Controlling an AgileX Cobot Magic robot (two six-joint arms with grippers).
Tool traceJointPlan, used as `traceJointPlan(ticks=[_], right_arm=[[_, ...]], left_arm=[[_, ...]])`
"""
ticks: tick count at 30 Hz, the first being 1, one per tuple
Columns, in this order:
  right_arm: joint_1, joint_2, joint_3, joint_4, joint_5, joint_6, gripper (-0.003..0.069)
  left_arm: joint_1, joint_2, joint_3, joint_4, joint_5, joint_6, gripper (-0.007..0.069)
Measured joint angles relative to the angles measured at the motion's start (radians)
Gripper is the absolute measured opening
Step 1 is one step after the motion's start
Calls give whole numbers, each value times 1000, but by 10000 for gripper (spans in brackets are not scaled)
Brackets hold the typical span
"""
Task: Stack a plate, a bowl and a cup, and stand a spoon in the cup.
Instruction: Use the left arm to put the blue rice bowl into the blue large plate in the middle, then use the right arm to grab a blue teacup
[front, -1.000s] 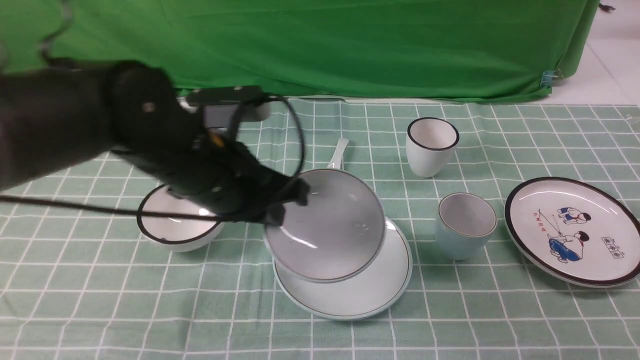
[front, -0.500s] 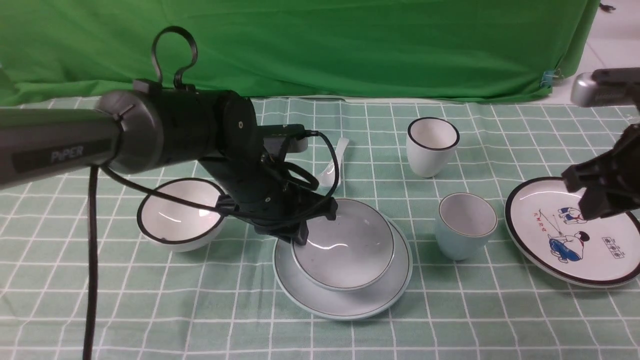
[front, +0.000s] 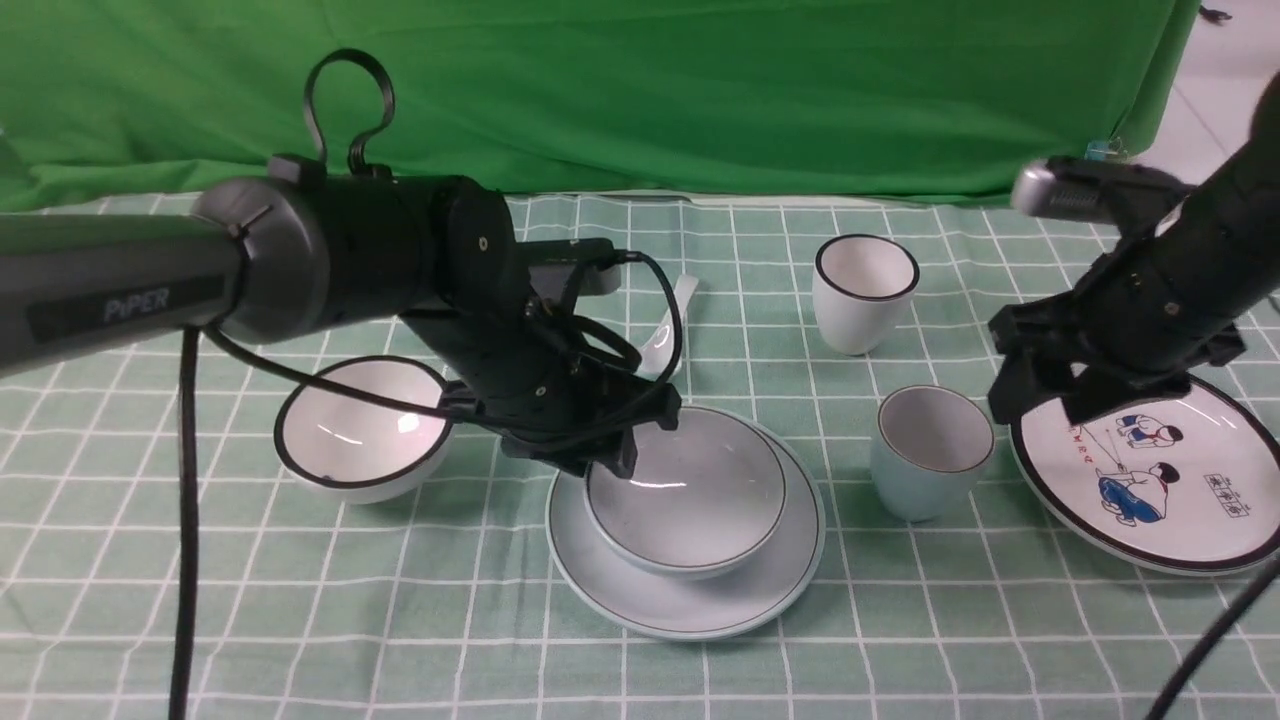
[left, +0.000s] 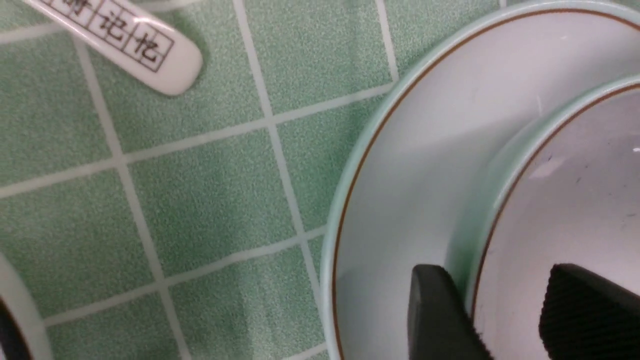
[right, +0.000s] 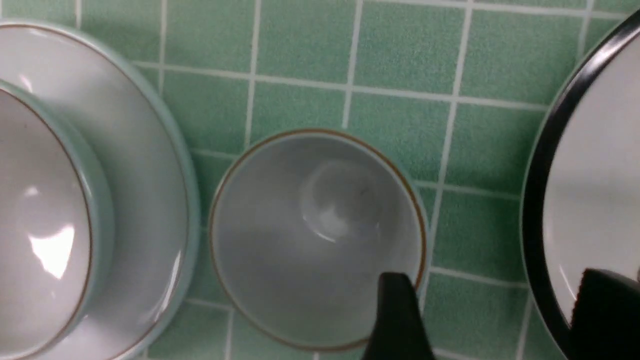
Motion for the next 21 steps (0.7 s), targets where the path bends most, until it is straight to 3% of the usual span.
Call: traceJointPlan(ticks=[4,7,10,11,12,14,21], right_arm=[[17,42,-10,0,-11,-7,481],[42,81,-23,2,-17,-19,461],[69,108,-33,0,-29,-42,252],[74,110,-33,0,-30,-52,150],[75,110,-38,-4,-22,-59,100],[75,97,-66,-6,10,-62,81],[121,-10,-211,-6,115,-57,81]], left_arm=[[0,-48,-28,50,57,0,332],[0,-127,-53,127,111,-7,285],[0,-231,-54,204,146,-29,129],[0,-265,-54,219,154,-31,81],[0,-299,-54,232,159,-33,55],[0,-380,-39,244,165,-39,16],[0,-536,125,252,174,-80,8]])
